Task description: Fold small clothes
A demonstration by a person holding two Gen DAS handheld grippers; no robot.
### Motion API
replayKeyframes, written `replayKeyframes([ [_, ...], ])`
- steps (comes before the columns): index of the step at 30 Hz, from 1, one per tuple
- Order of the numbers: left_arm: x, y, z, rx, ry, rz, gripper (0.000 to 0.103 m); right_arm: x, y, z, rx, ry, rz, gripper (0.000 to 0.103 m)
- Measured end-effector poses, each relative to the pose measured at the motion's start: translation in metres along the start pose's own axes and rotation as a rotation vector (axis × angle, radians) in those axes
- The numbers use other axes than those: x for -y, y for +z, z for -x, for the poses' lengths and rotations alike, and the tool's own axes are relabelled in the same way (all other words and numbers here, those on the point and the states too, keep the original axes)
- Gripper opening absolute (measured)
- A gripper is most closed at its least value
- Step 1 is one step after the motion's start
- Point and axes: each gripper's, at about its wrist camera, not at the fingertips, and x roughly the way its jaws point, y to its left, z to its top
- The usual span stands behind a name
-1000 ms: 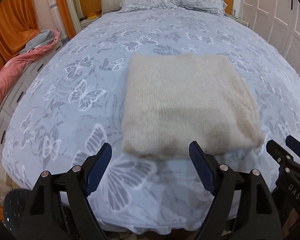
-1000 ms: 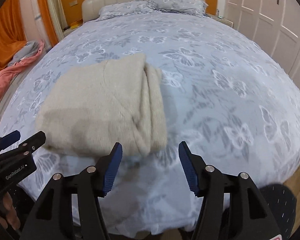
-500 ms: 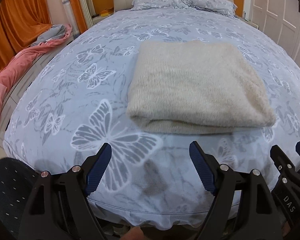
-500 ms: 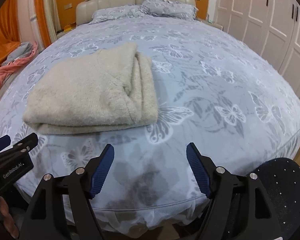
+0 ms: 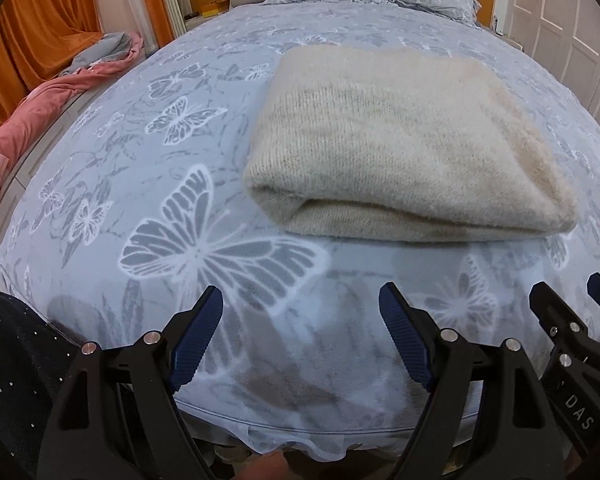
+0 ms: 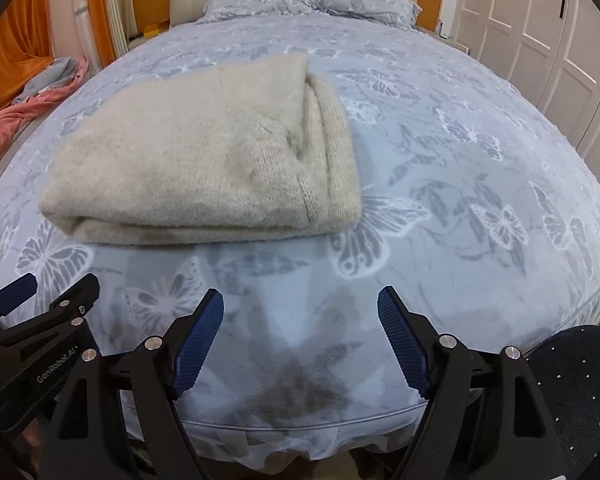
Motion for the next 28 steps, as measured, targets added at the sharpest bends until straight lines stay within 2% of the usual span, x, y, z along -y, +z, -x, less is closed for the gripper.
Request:
replayKeyframes([
  [10, 0.0027, 0.0011, 0.0047, 0.021, -0.008, -0.006, 0.078, -0.0028, -0.001, 0.0068, 0.03, 0.002, 0.002, 0.078],
  [14, 0.0057, 0.0003, 0.0075, 0.042, -0.018, -0.013, 0.084, -0.004, -0.0016, 0.007, 0.028, -0.002, 0.003, 0.078],
  [22, 0.0071, -0.0003, 0.0077, 0.056, 0.0, -0.015, 0.084, -0.0068, -0.0052, 0.0076, 0.017, -0.028, -0.01, 0.078],
  [28, 0.0095, -0.0026, 0.0082, 0.056, 0.0, -0.007, 0.08, -0.008, -0.0057, 0.0066, 0.018, -0.037, 0.005, 0.078],
])
